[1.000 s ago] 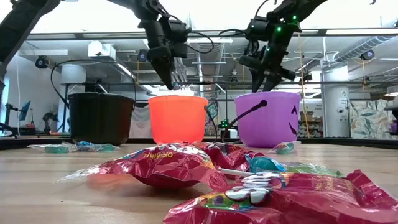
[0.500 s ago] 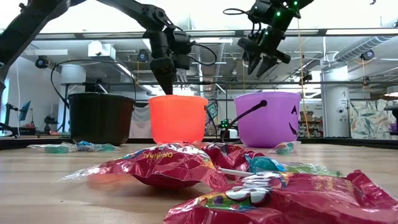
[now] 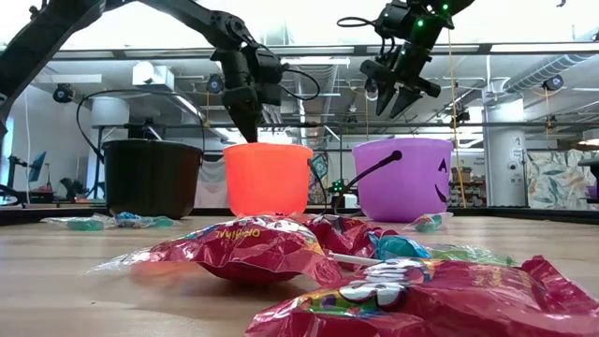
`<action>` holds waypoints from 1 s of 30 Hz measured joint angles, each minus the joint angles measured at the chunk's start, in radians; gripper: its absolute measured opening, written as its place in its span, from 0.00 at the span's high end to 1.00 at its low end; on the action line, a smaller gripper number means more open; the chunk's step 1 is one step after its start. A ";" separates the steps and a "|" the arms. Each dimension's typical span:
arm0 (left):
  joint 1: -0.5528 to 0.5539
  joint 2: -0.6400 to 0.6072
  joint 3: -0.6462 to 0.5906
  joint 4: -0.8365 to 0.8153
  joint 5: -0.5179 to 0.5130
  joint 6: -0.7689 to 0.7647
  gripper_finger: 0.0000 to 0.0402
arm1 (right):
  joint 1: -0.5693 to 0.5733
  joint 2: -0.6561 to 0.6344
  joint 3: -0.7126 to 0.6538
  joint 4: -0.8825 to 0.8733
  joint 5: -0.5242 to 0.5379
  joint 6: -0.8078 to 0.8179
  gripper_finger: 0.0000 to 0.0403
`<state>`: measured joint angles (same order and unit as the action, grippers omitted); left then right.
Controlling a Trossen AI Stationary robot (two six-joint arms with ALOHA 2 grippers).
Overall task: Sort candy by brand, put in halloween buckets
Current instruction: Put the blue candy into the orange bucket, then put the blue gummy into the black bucket
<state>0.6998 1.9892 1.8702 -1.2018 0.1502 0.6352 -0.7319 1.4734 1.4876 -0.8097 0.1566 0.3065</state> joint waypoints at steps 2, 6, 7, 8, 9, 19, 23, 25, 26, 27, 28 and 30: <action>0.007 -0.003 0.000 -0.022 0.010 -0.001 1.00 | 0.000 0.000 0.000 0.000 -0.008 0.032 0.57; 0.019 -0.006 0.000 -0.021 0.051 -0.014 1.00 | 0.000 0.000 0.000 0.000 -0.007 -0.001 0.57; 0.019 -0.003 0.000 -0.014 0.052 -0.020 1.00 | 0.000 0.001 0.000 0.000 -0.005 -0.016 0.57; 0.019 0.000 0.000 -0.013 0.056 -0.021 0.99 | 0.000 0.002 0.000 0.000 -0.003 -0.034 0.57; 0.019 0.006 0.000 -0.014 0.059 -0.022 0.98 | 0.000 0.003 -0.002 0.002 -0.003 -0.046 0.57; 0.006 0.018 0.009 -0.017 0.048 -0.119 0.75 | 0.001 0.008 -0.007 -0.001 -0.008 -0.113 0.57; 0.002 0.015 0.086 -0.043 0.048 -0.207 0.71 | 0.001 -0.030 0.004 -0.072 -0.100 -0.137 0.57; -0.007 0.014 0.160 -0.079 0.098 -0.294 0.71 | 0.002 -0.058 0.015 -0.141 -0.194 -0.079 0.57; -0.014 0.013 0.205 -0.096 0.140 -0.328 0.71 | 0.004 -0.074 0.015 -0.175 -0.248 -0.041 0.57; -0.025 0.011 0.249 -0.109 0.179 -0.360 0.71 | 0.009 -0.091 0.015 -0.207 -0.301 -0.009 0.57; -0.041 0.009 0.294 -0.110 0.205 -0.388 0.71 | 0.017 -0.108 0.014 -0.234 -0.345 0.021 0.57; -0.081 0.006 0.377 -0.108 0.207 -0.432 0.72 | 0.050 -0.141 0.013 -0.279 -0.397 0.057 0.57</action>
<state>0.6188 1.9949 2.2469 -1.3098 0.3569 0.2034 -0.6820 1.3323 1.5009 -1.0886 -0.2404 0.3635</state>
